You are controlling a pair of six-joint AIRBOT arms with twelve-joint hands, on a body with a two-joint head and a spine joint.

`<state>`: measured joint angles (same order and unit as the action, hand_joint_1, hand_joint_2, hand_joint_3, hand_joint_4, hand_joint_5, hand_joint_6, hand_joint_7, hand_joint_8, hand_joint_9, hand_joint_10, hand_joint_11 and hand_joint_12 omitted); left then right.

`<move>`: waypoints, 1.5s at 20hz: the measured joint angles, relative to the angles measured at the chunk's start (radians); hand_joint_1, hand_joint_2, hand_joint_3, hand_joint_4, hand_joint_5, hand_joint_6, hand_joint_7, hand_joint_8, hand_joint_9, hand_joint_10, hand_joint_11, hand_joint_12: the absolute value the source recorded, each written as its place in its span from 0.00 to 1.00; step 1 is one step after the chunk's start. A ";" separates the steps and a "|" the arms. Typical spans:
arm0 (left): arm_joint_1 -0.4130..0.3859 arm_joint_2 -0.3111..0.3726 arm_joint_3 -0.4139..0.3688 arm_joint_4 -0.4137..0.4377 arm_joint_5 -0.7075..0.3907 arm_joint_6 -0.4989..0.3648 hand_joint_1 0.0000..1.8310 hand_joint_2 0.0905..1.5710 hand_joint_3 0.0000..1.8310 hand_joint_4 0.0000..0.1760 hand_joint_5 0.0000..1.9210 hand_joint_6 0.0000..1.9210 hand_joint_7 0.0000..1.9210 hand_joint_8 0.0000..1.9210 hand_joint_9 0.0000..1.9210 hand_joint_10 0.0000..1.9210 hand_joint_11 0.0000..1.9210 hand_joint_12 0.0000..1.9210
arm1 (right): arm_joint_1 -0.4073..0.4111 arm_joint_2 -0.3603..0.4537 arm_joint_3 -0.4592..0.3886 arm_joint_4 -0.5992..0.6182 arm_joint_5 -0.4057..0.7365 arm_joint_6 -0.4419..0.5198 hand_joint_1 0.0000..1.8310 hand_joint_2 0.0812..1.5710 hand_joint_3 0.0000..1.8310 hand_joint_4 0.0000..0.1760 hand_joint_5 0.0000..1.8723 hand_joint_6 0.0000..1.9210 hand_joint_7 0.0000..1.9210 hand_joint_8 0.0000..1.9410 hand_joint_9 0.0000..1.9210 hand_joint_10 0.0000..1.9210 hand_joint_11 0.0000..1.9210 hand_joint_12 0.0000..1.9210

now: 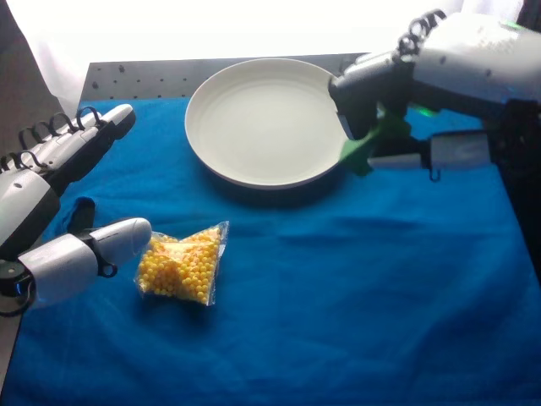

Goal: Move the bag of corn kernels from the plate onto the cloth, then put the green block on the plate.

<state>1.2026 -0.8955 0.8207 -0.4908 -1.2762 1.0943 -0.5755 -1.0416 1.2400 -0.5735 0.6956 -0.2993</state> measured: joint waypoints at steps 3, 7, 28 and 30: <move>0.000 0.000 0.000 0.000 0.000 -0.003 0.21 0.77 0.00 1.00 0.02 0.00 0.00 0.00 0.00 0.00 0.00 0.05 | 0.056 -0.055 0.046 -0.035 -0.076 0.000 0.73 0.79 0.00 0.00 0.33 0.75 0.36 0.74 0.39 0.82 0.39 0.94; 0.000 0.000 0.002 0.003 0.001 -0.006 0.20 0.77 0.00 1.00 0.01 0.00 0.00 0.00 0.00 0.00 0.00 0.06 | 0.119 -0.120 0.099 -0.068 -0.144 0.000 0.73 0.79 0.00 0.00 0.33 0.68 0.37 0.75 0.40 0.84 0.38 0.97; -0.004 -0.016 0.017 0.003 0.015 -0.024 0.18 0.78 0.00 0.86 0.03 0.00 0.00 0.00 0.00 0.00 0.00 0.14 | 0.159 -0.381 0.327 -0.132 -0.522 0.004 0.55 0.76 0.00 0.00 0.11 0.16 0.12 0.16 0.10 0.44 0.04 0.88; -0.004 -0.019 0.019 0.001 0.019 -0.025 0.17 0.79 0.00 0.81 0.03 0.00 0.00 0.00 0.00 0.00 0.00 0.16 | 0.159 -0.381 0.318 -0.135 -0.541 0.004 0.48 0.75 0.00 0.00 0.03 0.05 0.07 0.02 0.04 0.28 0.00 0.78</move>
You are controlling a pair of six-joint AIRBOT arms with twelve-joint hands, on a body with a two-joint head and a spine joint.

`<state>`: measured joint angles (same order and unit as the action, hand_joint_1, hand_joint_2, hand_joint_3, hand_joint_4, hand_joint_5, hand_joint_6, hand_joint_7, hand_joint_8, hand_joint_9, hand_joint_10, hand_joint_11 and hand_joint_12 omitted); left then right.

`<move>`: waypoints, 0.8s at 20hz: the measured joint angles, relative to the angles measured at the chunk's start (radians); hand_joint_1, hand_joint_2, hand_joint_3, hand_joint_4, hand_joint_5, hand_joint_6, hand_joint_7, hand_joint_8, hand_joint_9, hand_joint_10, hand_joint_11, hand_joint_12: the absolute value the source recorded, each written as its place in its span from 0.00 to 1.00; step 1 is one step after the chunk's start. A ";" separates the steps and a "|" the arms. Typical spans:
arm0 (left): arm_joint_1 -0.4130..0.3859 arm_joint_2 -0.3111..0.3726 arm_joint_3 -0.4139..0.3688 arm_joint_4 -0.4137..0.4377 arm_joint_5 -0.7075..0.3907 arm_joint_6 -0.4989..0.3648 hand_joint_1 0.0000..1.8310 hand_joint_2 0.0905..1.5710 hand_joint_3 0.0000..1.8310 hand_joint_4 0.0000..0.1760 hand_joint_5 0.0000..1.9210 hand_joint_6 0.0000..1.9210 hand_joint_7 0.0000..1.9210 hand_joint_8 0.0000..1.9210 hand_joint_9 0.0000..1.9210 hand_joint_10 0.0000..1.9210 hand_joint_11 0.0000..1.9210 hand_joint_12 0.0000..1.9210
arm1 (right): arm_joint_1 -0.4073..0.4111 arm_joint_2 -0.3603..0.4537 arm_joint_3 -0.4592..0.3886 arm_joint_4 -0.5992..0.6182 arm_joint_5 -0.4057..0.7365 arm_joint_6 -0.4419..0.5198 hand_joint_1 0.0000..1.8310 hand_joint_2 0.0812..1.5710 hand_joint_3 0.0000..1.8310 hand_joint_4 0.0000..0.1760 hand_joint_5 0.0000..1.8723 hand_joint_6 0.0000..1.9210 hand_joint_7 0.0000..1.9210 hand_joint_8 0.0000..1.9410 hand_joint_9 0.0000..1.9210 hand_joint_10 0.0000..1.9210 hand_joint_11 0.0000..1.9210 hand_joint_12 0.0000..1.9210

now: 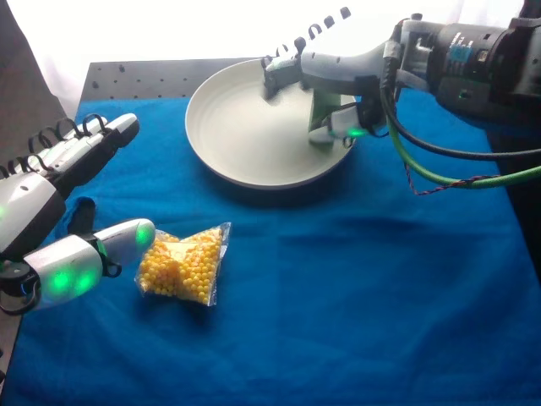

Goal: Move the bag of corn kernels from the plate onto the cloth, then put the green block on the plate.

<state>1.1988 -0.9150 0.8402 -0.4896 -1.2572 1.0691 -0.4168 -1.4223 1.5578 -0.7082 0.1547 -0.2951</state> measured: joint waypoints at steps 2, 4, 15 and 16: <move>0.000 0.000 0.000 0.001 -0.003 0.000 0.18 0.81 0.00 0.75 0.03 0.00 0.00 0.00 0.00 0.00 0.00 0.17 | 0.000 0.000 -0.010 0.000 0.002 0.000 0.47 0.72 0.00 0.00 0.00 0.00 0.00 0.00 0.00 0.13 0.00 0.70; 0.000 0.000 0.000 0.000 -0.003 0.000 0.18 0.81 0.00 0.77 0.03 0.00 0.00 0.00 0.00 0.00 0.00 0.15 | 0.000 0.009 -0.029 -0.001 0.008 0.000 0.51 0.67 0.00 0.09 0.00 0.00 0.00 0.00 0.00 0.01 0.00 0.47; 0.002 0.000 -0.004 -0.002 -0.003 0.000 0.21 0.80 0.00 0.82 0.03 0.00 0.00 0.00 0.00 0.00 0.00 0.01 | 0.000 0.319 -0.280 0.016 0.225 -0.004 0.28 0.68 0.00 0.48 0.00 0.00 0.00 0.00 0.00 0.00 0.00 0.00; 0.002 0.000 -0.004 -0.003 -0.005 0.000 0.21 0.80 0.00 0.82 0.02 0.00 0.00 0.00 0.00 0.00 0.00 0.01 | -0.003 0.361 -0.317 0.017 0.278 -0.005 0.21 0.70 0.01 0.32 0.00 0.00 0.00 0.00 0.00 0.00 0.00 0.00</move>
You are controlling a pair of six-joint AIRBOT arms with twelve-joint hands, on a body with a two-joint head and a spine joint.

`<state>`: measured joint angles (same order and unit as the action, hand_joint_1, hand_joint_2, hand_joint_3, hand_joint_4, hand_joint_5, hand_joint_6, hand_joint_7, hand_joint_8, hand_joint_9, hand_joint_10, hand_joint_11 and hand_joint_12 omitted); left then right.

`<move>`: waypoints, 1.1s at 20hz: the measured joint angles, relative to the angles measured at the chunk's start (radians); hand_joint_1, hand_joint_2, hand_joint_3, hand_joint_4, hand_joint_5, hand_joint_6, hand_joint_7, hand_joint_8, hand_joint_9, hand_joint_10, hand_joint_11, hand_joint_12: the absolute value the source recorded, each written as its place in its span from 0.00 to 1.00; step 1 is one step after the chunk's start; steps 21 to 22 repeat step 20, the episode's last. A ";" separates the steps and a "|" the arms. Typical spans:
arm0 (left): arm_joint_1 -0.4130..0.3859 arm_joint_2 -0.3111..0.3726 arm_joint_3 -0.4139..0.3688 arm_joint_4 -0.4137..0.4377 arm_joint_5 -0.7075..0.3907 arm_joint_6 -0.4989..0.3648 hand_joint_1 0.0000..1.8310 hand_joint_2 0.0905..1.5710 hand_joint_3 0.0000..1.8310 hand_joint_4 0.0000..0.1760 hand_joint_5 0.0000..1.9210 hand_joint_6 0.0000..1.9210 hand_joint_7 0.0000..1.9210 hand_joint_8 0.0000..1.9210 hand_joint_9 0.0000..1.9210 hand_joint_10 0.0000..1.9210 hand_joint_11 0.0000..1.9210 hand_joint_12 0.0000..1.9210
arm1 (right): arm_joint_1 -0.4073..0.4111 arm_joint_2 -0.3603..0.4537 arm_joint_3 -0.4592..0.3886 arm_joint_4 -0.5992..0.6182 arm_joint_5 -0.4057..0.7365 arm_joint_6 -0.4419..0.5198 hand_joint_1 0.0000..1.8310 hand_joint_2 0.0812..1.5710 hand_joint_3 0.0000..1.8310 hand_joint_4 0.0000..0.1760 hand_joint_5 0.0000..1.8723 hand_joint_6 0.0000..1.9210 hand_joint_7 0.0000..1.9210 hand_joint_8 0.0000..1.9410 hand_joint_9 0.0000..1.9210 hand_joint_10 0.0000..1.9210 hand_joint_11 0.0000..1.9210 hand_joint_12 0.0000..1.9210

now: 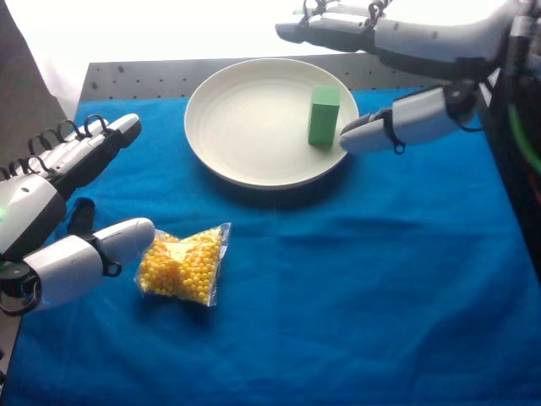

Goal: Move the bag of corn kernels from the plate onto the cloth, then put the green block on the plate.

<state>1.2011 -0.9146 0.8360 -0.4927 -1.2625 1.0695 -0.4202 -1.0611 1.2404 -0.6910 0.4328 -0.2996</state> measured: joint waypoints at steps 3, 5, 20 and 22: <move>0.002 0.011 -0.004 -0.006 -0.005 0.000 0.20 0.81 0.00 0.78 0.02 0.00 0.00 0.00 0.00 0.00 0.00 0.00 | -0.079 0.093 -0.068 0.135 0.078 -0.124 0.12 0.76 0.02 0.19 0.00 0.00 0.00 0.00 0.00 0.00 0.00 0.00; 0.002 0.022 -0.004 -0.005 -0.010 0.000 0.20 0.81 0.00 0.84 0.02 0.00 0.00 0.00 0.00 0.00 0.00 0.00 | -0.128 0.135 -0.108 0.191 0.058 -0.203 0.09 0.82 0.01 0.12 0.00 0.00 0.00 0.00 0.00 0.00 0.00 0.00; -0.076 0.107 -0.013 0.101 -0.085 0.040 0.23 0.82 0.00 0.62 0.00 0.00 0.00 0.00 0.00 0.00 0.00 0.00 | -0.320 0.255 -0.256 0.403 0.328 -0.325 0.19 0.84 0.00 0.17 0.00 0.00 0.00 0.00 0.00 0.00 0.00 0.00; -0.076 0.107 -0.013 0.101 -0.085 0.040 0.23 0.82 0.00 0.62 0.00 0.00 0.00 0.00 0.00 0.00 0.00 0.00 | -0.320 0.255 -0.256 0.403 0.328 -0.325 0.19 0.84 0.00 0.17 0.00 0.00 0.00 0.00 0.00 0.00 0.00 0.00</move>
